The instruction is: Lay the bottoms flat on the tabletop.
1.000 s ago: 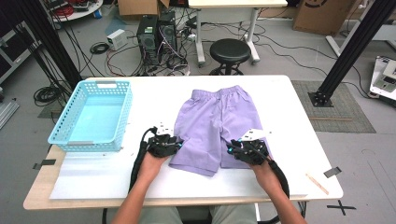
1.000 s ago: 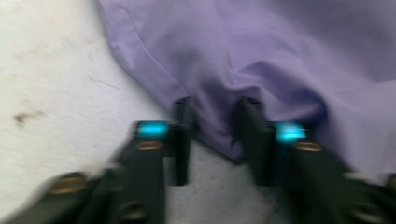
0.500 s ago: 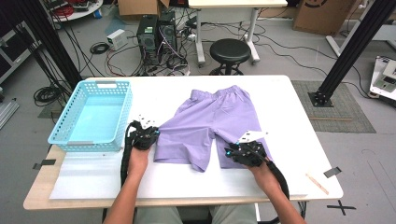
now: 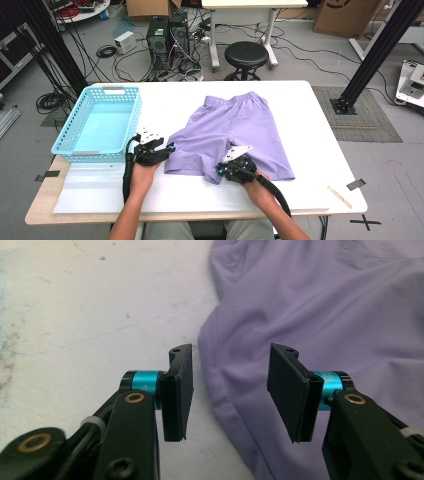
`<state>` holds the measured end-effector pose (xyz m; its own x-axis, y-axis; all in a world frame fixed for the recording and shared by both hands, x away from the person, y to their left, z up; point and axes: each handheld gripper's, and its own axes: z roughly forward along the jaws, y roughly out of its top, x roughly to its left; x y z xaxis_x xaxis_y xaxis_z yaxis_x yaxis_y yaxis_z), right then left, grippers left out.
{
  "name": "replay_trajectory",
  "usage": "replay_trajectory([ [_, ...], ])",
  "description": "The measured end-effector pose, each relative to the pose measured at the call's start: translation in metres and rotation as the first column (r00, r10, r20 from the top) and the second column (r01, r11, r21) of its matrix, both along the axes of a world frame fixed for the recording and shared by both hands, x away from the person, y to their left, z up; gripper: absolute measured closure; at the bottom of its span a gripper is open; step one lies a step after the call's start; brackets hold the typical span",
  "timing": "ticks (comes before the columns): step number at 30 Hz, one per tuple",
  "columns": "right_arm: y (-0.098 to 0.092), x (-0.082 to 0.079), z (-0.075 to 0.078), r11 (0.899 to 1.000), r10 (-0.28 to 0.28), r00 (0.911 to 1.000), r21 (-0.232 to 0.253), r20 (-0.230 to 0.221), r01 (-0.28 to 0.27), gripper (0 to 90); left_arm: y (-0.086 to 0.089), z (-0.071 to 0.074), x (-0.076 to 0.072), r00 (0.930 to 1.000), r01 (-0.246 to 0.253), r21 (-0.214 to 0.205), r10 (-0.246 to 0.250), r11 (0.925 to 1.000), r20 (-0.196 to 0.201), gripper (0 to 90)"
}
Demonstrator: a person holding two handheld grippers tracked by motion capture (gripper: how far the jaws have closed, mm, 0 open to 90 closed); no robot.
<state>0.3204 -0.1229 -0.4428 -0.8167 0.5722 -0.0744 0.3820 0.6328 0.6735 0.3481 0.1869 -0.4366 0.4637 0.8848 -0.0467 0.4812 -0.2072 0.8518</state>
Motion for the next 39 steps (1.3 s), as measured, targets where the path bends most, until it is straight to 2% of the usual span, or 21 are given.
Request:
replay_trajectory([
  [1,-0.002,-0.003,0.001,1.000,0.001,1.0000,-0.018,0.005,-0.001,89.3,0.000,0.001,-0.003,0.9999,0.010,-0.006,-0.010,0.9999,0.002,52.8],
  [5,-0.022,-0.016,0.003,1.000,-0.016,0.9999,-0.026,0.004,0.017,89.5,0.002,0.004,-0.013,0.9991,0.041,-0.017,-0.041,0.9990,0.011,52.4],
  [7,-0.034,-0.021,0.004,1.000,-0.027,0.9996,0.006,-0.002,0.027,86.5,0.004,0.004,-0.018,0.9988,0.048,-0.036,-0.048,0.9982,-0.004,52.2],
  [8,-0.041,-0.023,0.005,0.999,-0.031,0.9995,0.039,-0.004,0.031,74.9,0.004,0.003,-0.021,0.9986,0.051,-0.043,-0.051,0.9978,-0.013,52.1],
  [9,-0.047,-0.025,0.008,0.997,-0.046,0.9989,0.067,0.006,0.045,70.1,0.003,0.003,-0.024,0.9981,0.058,-0.044,-0.059,0.9973,-0.019,52.1],
  [11,-0.060,-0.029,0.013,0.991,-0.083,0.9963,0.109,0.024,0.079,70.0,0.002,0.001,-0.031,0.9970,0.069,-0.045,-0.070,0.9966,-0.031,52.2],
  [13,-0.075,-0.030,0.016,0.982,-0.143,0.9891,0.131,0.034,0.138,70.0,0.000,0.000,-0.036,0.9948,0.082,-0.045,-0.084,0.9956,-0.057,52.7],
  [15,-0.087,-0.030,0.014,0.978,-0.168,0.9857,0.130,0.010,0.165,70.2,-0.004,-0.002,-0.041,0.9898,0.112,-0.042,-0.115,0.9929,-0.084,53.4],
  [19,-0.083,-0.036,0.005,0.985,-0.120,0.9925,0.125,-0.022,0.122,70.0,-0.017,-0.007,-0.049,0.9762,0.179,-0.022,-0.180,0.9836,-0.121,58.0],
  [20,-0.078,-0.038,0.004,0.986,-0.106,0.9941,0.127,-0.024,0.108,70.0,-0.021,-0.009,-0.049,0.9722,0.194,0.000,-0.192,0.9810,-0.134,59.9],
  [21,-0.073,-0.038,0.004,0.987,-0.094,0.9953,0.125,-0.023,0.097,70.0,-0.026,-0.012,-0.050,0.9664,0.218,0.052,-0.208,0.9746,-0.151,66.8],
  [22,-0.067,-0.038,0.003,0.989,-0.083,0.9963,0.118,-0.022,0.085,70.0,-0.030,-0.012,-0.053,0.9724,0.217,0.104,-0.205,0.9707,-0.110,73.5],
  [24,-0.056,-0.034,0.001,0.993,-0.063,0.9976,0.099,-0.029,0.066,70.0,-0.032,-0.010,-0.052,0.9789,0.186,0.142,-0.171,0.9721,-0.112,88.8],
  [27,-0.041,-0.028,0.000,0.995,-0.047,0.9980,0.090,-0.042,0.050,70.0,-0.028,-0.009,-0.048,0.9941,0.092,0.200,-0.078,0.9756,-0.075,89.1],
  [30,-0.029,-0.024,0.002,0.994,-0.028,0.9984,0.103,-0.049,0.033,67.3,-0.016,-0.008,-0.044,0.9987,0.021,0.191,-0.012,0.9814,-0.050,89.1],
  [31,-0.026,-0.024,0.002,0.994,-0.019,0.9982,0.109,-0.056,0.025,66.1,-0.013,-0.008,-0.043,0.9989,0.011,0.174,-0.003,0.9847,-0.046,89.1],
  [32,-0.021,-0.024,0.002,0.994,-0.010,0.9984,0.109,-0.056,0.016,65.1,-0.010,-0.008,-0.043,0.9991,0.009,0.187,-0.001,0.9823,-0.041,89.1],
  [35,-0.009,-0.027,0.002,0.994,0.025,0.9980,0.112,-0.058,-0.018,60.9,-0.005,-0.007,-0.044,0.9994,-0.019,0.164,0.024,0.9862,-0.025,88.9],
  [36,-0.006,-0.028,0.001,0.994,0.030,0.9978,0.107,-0.059,-0.024,60.9,-0.004,-0.008,-0.044,0.9996,-0.014,0.147,0.018,0.9890,-0.022,86.7],
  [38,0.002,-0.028,-0.003,0.997,0.039,0.9977,0.074,-0.056,-0.034,62.0,-0.002,-0.008,-0.044,0.9993,0.006,0.104,-0.002,0.9946,-0.038,74.2],
  [39,0.003,-0.027,-0.004,0.996,0.038,0.9984,0.077,-0.042,-0.034,67.7,-0.002,-0.009,-0.044,0.9994,0.006,0.094,-0.003,0.9956,-0.035,69.0],
])
